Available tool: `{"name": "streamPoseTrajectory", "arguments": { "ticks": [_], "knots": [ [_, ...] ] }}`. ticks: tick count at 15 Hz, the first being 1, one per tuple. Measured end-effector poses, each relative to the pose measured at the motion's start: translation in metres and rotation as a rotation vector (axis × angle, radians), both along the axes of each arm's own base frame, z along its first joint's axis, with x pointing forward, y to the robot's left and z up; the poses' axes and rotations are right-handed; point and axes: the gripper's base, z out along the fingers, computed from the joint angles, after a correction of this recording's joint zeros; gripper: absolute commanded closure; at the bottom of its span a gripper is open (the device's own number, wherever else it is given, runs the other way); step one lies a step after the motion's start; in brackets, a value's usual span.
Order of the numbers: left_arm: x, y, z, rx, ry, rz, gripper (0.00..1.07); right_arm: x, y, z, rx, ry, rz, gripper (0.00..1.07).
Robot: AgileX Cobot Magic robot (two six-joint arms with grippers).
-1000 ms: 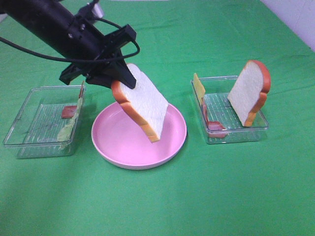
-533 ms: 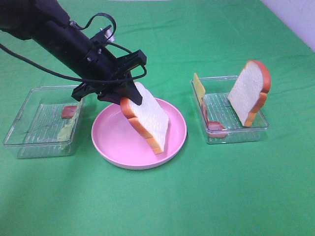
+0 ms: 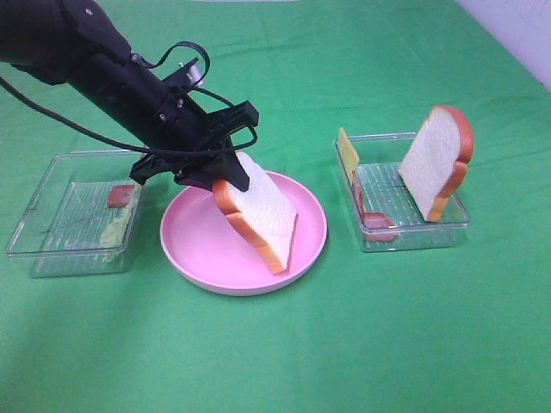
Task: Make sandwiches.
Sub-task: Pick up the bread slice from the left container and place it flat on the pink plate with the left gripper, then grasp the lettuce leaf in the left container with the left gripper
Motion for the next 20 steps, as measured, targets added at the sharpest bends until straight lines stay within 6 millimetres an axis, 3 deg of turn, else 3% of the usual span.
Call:
{"name": "streamPoseTrajectory", "arguments": {
  "ticks": [2,3,4,8,12,15,20],
  "knots": [
    [0.000,0.001,0.000,0.009,-0.001,-0.009,0.59,0.000,0.000,0.000,0.000,0.000,0.000,0.34],
    [-0.001,0.003,-0.002,0.045,-0.008,-0.039,0.40,0.000,0.000,0.000,0.000,0.000,0.000,0.34],
    [-0.002,0.003,-0.003,0.051,-0.010,-0.044,0.34,0.000,0.000,0.000,0.000,0.000,0.000,0.34],
    [-0.006,0.003,-0.006,0.124,-0.030,-0.113,0.33,0.000,0.000,0.000,0.000,0.000,0.000,0.34],
    [-0.015,-0.014,0.000,0.308,-0.083,-0.242,0.33,0.000,0.000,0.000,0.000,0.000,0.000,0.34],
    [-0.008,-0.020,0.034,0.485,-0.084,-0.198,0.33,0.000,0.000,0.000,0.000,0.000,0.000,0.34],
    [0.003,-0.021,0.090,0.509,-0.118,-0.143,0.33,0.000,0.000,0.000,0.001,0.000,0.001,0.34]
  ]
}}
